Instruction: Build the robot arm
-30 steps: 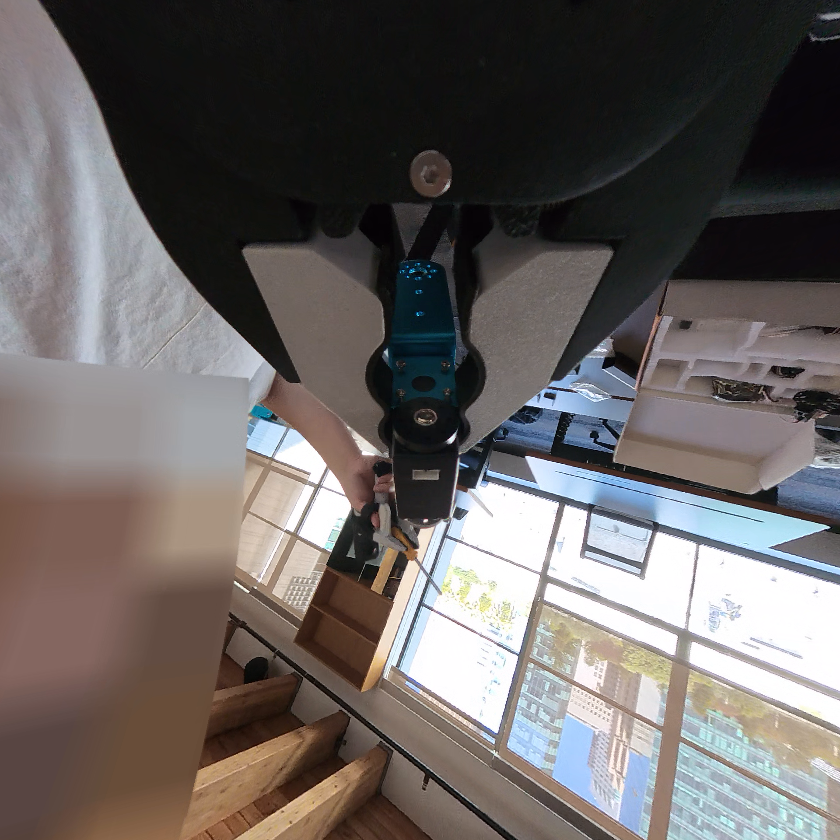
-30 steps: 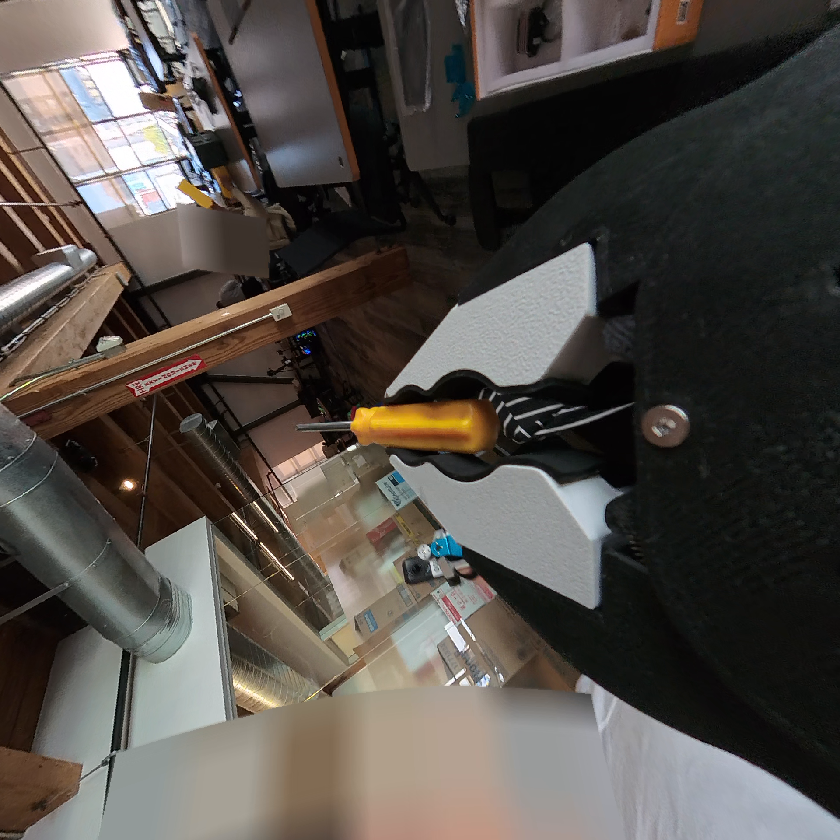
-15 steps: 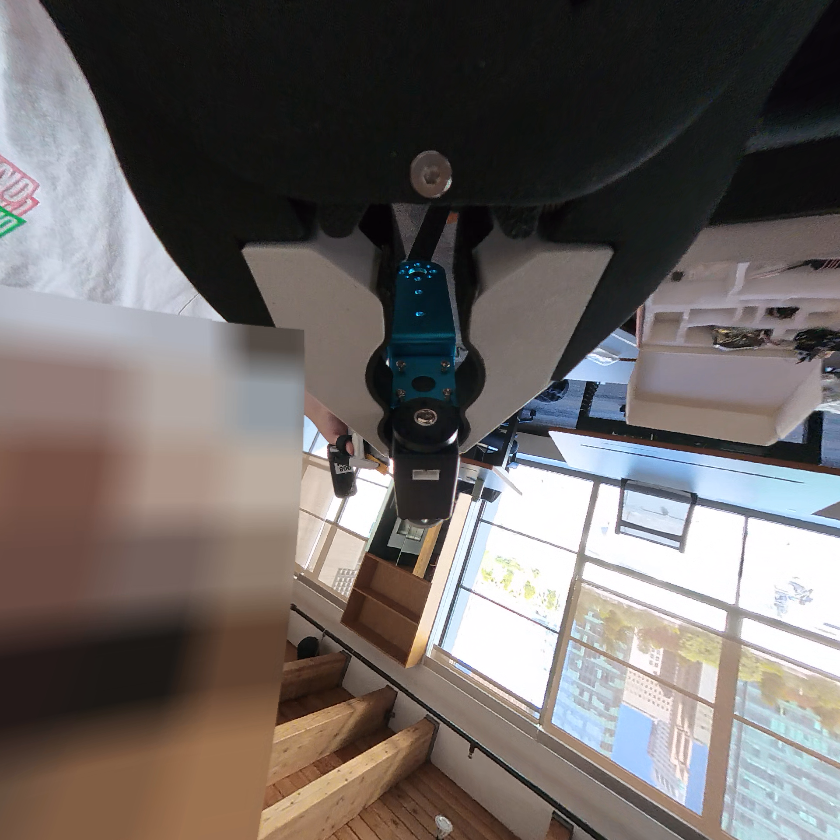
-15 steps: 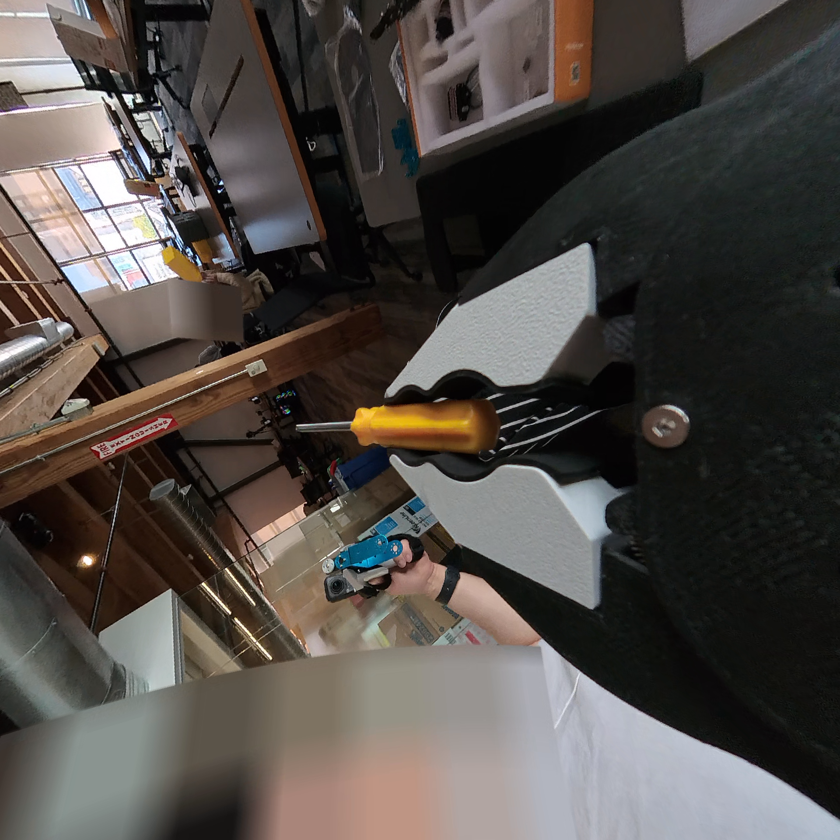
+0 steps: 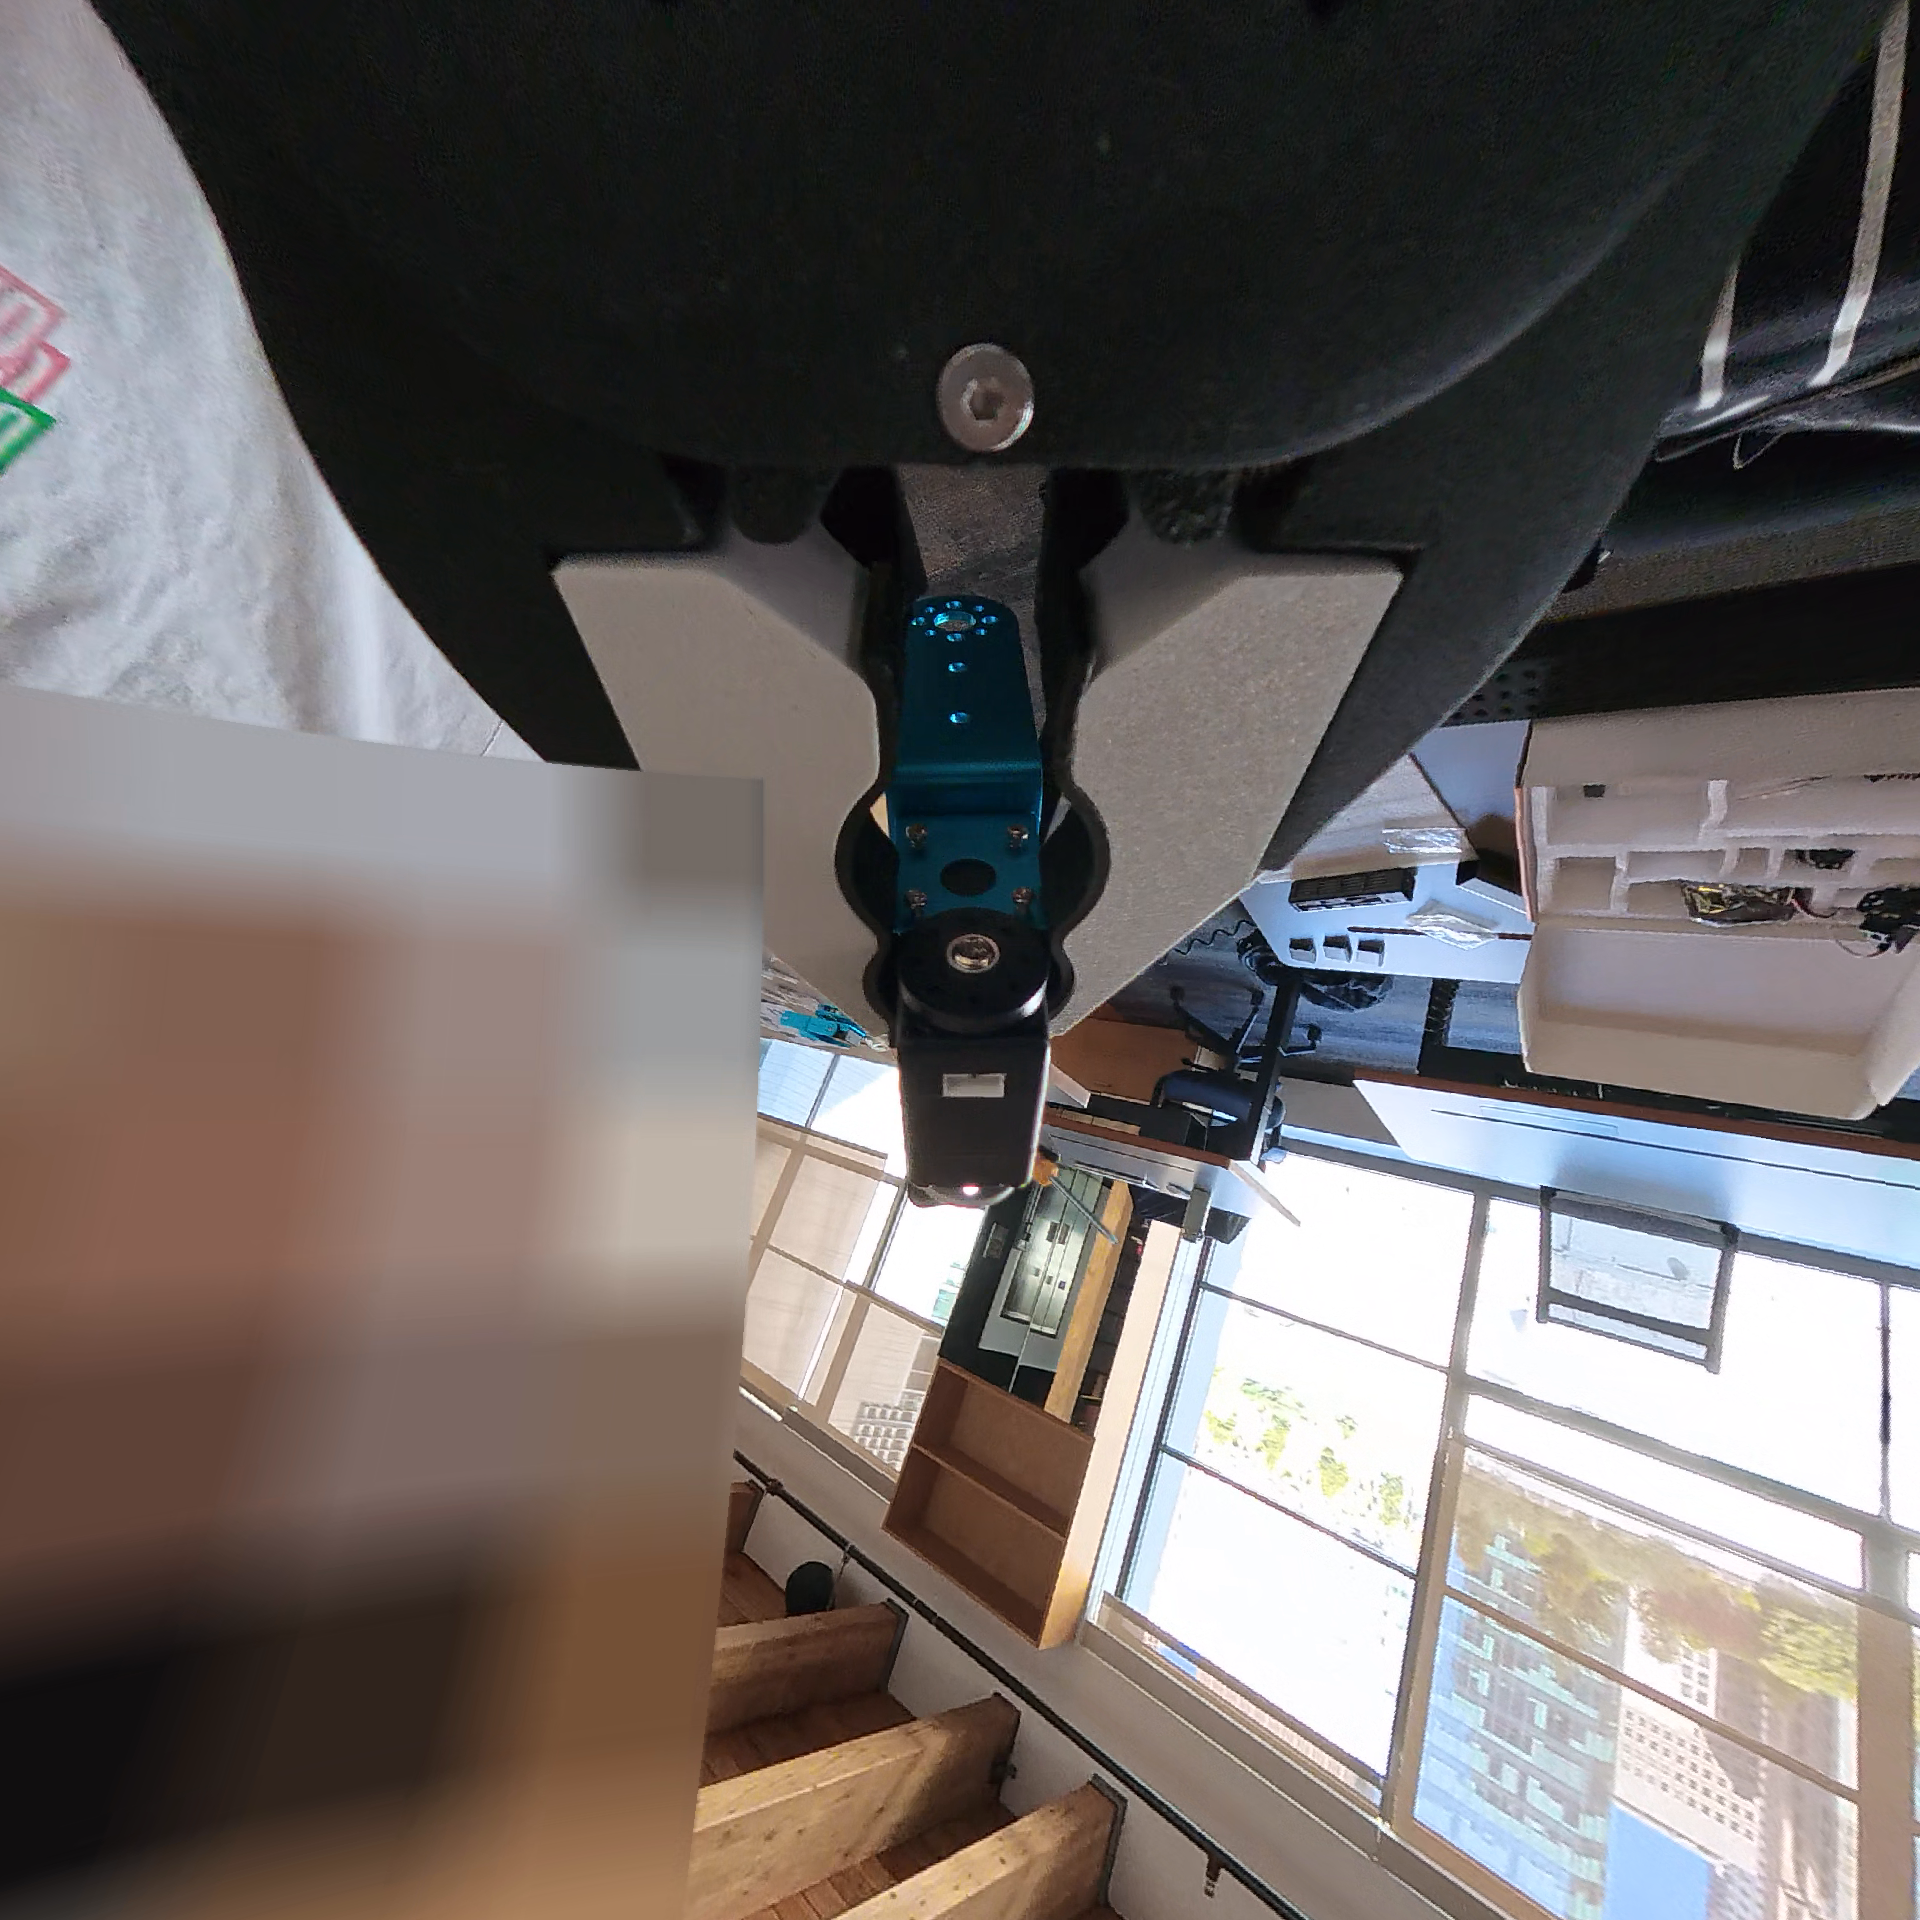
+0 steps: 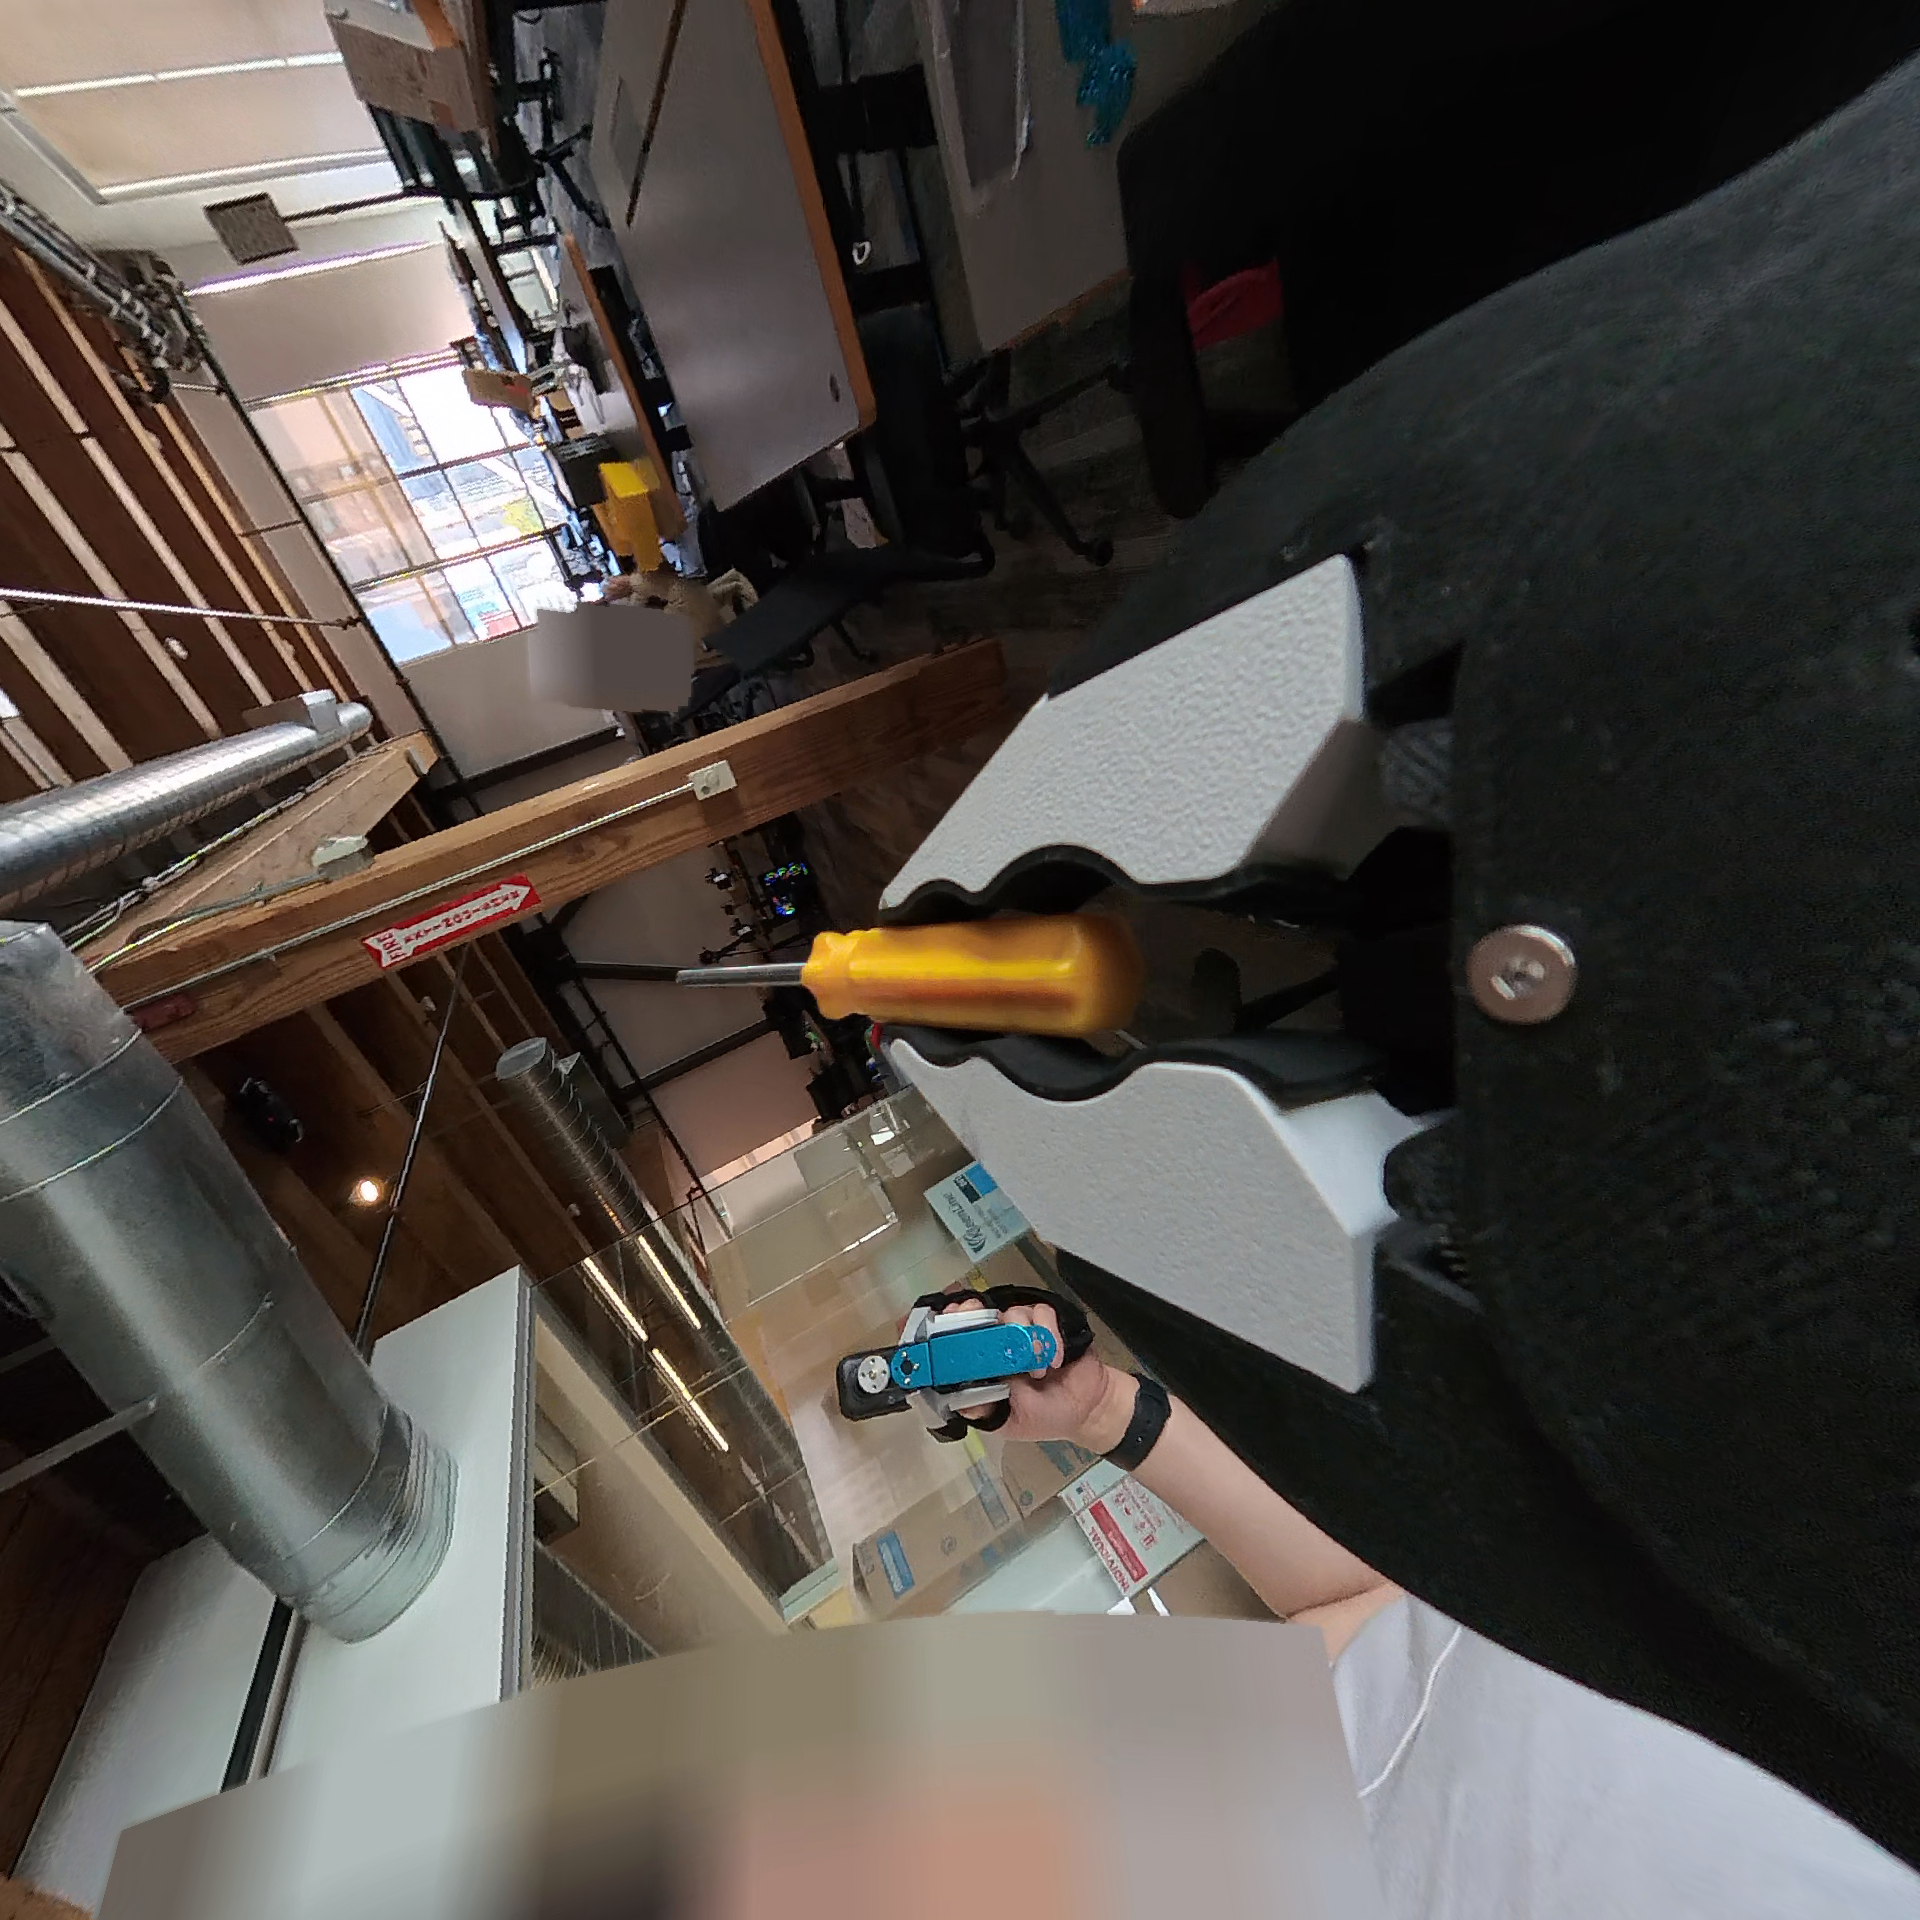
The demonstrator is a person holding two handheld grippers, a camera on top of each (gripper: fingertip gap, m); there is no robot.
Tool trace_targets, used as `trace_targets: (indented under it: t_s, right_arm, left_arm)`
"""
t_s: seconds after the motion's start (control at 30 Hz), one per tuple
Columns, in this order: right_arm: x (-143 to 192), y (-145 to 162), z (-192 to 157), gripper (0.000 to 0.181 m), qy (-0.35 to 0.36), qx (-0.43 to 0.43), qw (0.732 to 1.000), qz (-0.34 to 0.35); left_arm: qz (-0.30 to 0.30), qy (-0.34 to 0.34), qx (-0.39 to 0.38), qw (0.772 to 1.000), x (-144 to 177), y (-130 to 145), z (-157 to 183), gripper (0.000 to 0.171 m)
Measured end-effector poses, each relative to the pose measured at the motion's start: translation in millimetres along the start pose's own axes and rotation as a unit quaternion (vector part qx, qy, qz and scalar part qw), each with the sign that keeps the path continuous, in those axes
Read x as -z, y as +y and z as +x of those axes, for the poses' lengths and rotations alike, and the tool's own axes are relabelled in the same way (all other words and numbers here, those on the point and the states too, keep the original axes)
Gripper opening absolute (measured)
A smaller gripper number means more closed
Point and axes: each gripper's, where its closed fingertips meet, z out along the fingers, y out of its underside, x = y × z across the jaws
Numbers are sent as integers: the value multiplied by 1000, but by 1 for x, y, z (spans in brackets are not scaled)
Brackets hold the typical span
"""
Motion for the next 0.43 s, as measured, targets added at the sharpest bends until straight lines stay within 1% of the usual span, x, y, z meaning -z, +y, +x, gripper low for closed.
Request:
trace_targets:
  t_s: [0.03,0.13,0.23,0.33,0.43]
  right_arm:
    - [-2,1,-5,17,-3,4,1000,5]
    - [-7,0,-11,17,8,19,1000,19]
    - [-11,-11,-28,17,5,10,999,49]
    - [-13,-25,-49,17,24,42,998,37]
    - [-12,-41,-69,17,53,64,996,21]
  left_arm:
    - [1,-2,0,1000,4,-1,4,21]
    - [-3,-1,6,1000,13,-2,17,21]
    - [-22,20,11,999,15,-9,29,21]
    - [-35,56,-21,998,12,-17,42,21]
    - [-27,104,-45,993,6,-21,50,21]
